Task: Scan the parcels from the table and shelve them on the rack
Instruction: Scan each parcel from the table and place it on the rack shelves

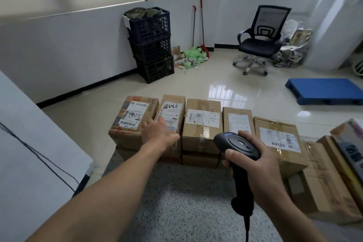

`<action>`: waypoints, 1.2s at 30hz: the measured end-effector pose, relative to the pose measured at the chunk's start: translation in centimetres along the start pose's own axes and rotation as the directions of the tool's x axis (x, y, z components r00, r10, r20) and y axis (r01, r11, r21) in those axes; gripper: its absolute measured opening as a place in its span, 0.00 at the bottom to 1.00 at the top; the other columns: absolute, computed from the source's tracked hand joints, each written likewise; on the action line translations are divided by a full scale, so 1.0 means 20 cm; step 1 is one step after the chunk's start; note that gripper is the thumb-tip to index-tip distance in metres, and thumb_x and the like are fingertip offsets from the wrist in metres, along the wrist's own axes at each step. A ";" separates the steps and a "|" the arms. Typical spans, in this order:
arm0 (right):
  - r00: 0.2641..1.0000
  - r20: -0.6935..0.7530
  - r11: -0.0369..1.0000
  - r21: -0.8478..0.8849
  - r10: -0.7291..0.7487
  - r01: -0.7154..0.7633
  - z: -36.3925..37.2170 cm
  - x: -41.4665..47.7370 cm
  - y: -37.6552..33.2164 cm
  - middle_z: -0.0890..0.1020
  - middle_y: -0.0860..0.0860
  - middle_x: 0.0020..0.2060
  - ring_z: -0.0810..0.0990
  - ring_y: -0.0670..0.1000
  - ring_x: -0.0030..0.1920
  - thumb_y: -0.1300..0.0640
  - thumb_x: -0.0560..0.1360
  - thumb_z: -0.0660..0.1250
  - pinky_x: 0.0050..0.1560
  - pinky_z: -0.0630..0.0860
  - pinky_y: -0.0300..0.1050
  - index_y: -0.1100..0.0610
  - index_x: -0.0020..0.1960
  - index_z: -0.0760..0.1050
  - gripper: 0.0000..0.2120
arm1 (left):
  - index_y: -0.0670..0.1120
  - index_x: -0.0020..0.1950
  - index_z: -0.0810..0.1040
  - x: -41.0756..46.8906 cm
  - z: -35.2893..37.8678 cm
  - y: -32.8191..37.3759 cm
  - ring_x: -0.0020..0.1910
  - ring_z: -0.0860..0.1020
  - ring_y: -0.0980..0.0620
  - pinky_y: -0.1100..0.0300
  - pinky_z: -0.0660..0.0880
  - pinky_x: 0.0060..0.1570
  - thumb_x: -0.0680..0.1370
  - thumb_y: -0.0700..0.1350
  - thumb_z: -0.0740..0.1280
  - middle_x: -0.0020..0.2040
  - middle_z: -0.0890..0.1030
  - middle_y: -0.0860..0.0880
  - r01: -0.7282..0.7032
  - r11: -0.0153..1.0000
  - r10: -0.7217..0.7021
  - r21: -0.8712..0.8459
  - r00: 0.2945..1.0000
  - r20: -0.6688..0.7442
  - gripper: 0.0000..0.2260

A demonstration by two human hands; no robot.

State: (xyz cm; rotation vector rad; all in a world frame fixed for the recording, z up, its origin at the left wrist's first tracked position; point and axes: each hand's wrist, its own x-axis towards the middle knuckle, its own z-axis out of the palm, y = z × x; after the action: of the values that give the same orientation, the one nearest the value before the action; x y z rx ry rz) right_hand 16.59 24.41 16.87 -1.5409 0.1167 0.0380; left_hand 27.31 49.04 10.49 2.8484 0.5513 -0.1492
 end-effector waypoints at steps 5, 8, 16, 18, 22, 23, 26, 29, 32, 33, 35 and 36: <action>0.998 0.069 1.000 0.006 -0.004 0.004 0.01 -0.04 -0.04 0.83 0.54 0.53 0.85 0.61 0.49 0.66 0.68 0.79 0.36 0.79 0.37 0.43 0.57 0.77 0.26 | 0.48 0.69 0.68 -0.14 -0.02 -0.04 0.65 0.69 0.40 0.50 0.73 0.58 0.72 0.63 0.70 0.66 0.71 0.40 -0.016 1.000 0.017 0.015 1.000 -0.026 0.32; 0.995 0.100 1.000 0.007 -0.010 0.009 0.00 -0.09 -0.06 0.83 0.52 0.51 0.86 0.60 0.46 0.66 0.69 0.77 0.37 0.80 0.39 0.43 0.58 0.77 0.25 | 0.49 0.71 0.67 -0.26 -0.02 -0.07 0.65 0.68 0.40 0.49 0.74 0.57 0.72 0.63 0.69 0.67 0.71 0.40 0.011 1.000 -0.010 0.007 1.000 -0.026 0.33; 0.971 0.239 1.000 0.024 -0.022 0.017 -0.13 -0.30 -0.05 0.83 0.54 0.53 0.86 0.61 0.46 0.63 0.66 0.79 0.42 0.81 0.47 0.47 0.64 0.76 0.29 | 0.48 0.73 0.66 -0.77 0.04 -0.13 0.62 0.68 0.42 0.52 0.72 0.55 0.72 0.63 0.69 0.65 0.71 0.40 0.098 0.995 -0.098 -0.010 0.994 -0.045 0.34; 0.961 0.275 1.000 0.021 -0.010 0.005 -0.17 -0.37 -0.04 0.83 0.55 0.53 0.86 0.60 0.46 0.59 0.61 0.83 0.38 0.80 0.43 0.50 0.66 0.76 0.36 | 0.49 0.73 0.65 -0.92 0.08 -0.14 0.62 0.69 0.42 0.54 0.72 0.52 0.71 0.63 0.69 0.65 0.71 0.41 0.121 0.992 -0.123 -0.031 0.991 -0.061 0.35; 0.946 0.323 1.000 -0.002 0.012 -0.012 -0.25 -0.49 0.01 0.84 0.58 0.51 0.85 0.57 0.39 0.54 0.58 0.78 0.35 0.80 0.47 0.51 0.69 0.74 0.39 | 0.49 0.75 0.64 -1.16 0.18 -0.18 0.62 0.68 0.43 0.54 0.72 0.54 0.72 0.64 0.68 0.66 0.72 0.42 0.149 0.989 -0.150 -0.023 0.986 -0.078 0.36; 0.942 0.337 1.000 -0.007 0.017 -0.015 -0.26 -0.52 0.02 0.84 0.58 0.51 0.85 0.57 0.38 0.54 0.58 0.77 0.35 0.80 0.50 0.50 0.69 0.74 0.39 | 0.49 0.75 0.64 -1.21 0.20 -0.19 0.63 0.68 0.43 0.53 0.72 0.55 0.72 0.64 0.68 0.66 0.71 0.42 0.158 0.987 -0.159 -0.017 0.985 -0.074 0.36; 0.933 0.358 0.999 -0.026 0.033 -0.026 -0.29 -0.58 0.06 0.84 0.58 0.51 0.85 0.58 0.37 0.54 0.58 0.77 0.35 0.79 0.53 0.49 0.68 0.73 0.38 | 0.50 0.75 0.64 -1.32 0.29 -0.24 0.64 0.67 0.43 0.53 0.72 0.57 0.71 0.64 0.68 0.67 0.70 0.42 0.181 0.983 -0.181 0.012 0.983 -0.028 0.37; 0.932 0.358 0.998 -0.043 0.053 -0.040 -0.31 -0.62 0.08 0.85 0.59 0.49 0.86 0.58 0.38 0.55 0.59 0.77 0.35 0.79 0.53 0.48 0.67 0.74 0.36 | 0.50 0.74 0.63 -1.38 0.39 -0.29 0.64 0.66 0.42 0.51 0.70 0.61 0.72 0.62 0.67 0.68 0.69 0.41 0.205 0.977 -0.207 0.055 0.978 0.036 0.35; 0.934 0.348 0.996 -0.061 0.081 -0.064 -0.33 -0.64 0.10 0.84 0.57 0.49 0.86 0.59 0.39 0.56 0.60 0.79 0.34 0.80 0.52 0.48 0.67 0.74 0.36 | 0.50 0.74 0.61 -1.43 0.51 -0.36 0.64 0.65 0.43 0.51 0.69 0.62 0.72 0.60 0.69 0.69 0.66 0.42 0.216 0.974 -0.223 0.073 0.969 0.107 0.35; 0.936 0.340 0.995 -0.067 0.093 -0.075 -0.33 -0.64 0.12 0.85 0.56 0.49 0.86 0.60 0.39 0.57 0.61 0.80 0.34 0.79 0.52 0.48 0.66 0.74 0.35 | 0.50 0.74 0.59 -1.44 0.54 -0.38 0.65 0.65 0.43 0.52 0.69 0.62 0.71 0.60 0.71 0.69 0.65 0.43 0.208 0.975 -0.217 0.080 0.968 0.125 0.37; 0.941 0.318 0.993 -0.070 0.117 -0.099 -0.32 -0.64 0.15 0.85 0.57 0.49 0.86 0.62 0.39 0.58 0.61 0.80 0.33 0.79 0.52 0.50 0.67 0.75 0.36 | 0.50 0.75 0.56 -1.46 0.59 -0.41 0.65 0.64 0.44 0.54 0.70 0.62 0.68 0.60 0.76 0.69 0.64 0.43 0.176 0.980 -0.188 0.092 0.973 0.135 0.43; 0.944 0.305 0.991 -0.070 0.127 -0.110 -0.32 -0.64 0.17 0.85 0.57 0.49 0.86 0.62 0.39 0.57 0.60 0.79 0.33 0.78 0.52 0.50 0.67 0.75 0.36 | 0.50 0.75 0.54 -1.46 0.61 -0.42 0.65 0.64 0.44 0.54 0.70 0.62 0.68 0.61 0.77 0.69 0.64 0.43 0.159 0.983 -0.170 0.093 0.976 0.136 0.46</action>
State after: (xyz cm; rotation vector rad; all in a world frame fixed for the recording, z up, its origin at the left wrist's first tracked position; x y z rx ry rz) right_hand 3.31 18.78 14.61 -1.5601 -0.0413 0.3795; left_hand -3.48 43.24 1.20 2.8377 0.7663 -0.4115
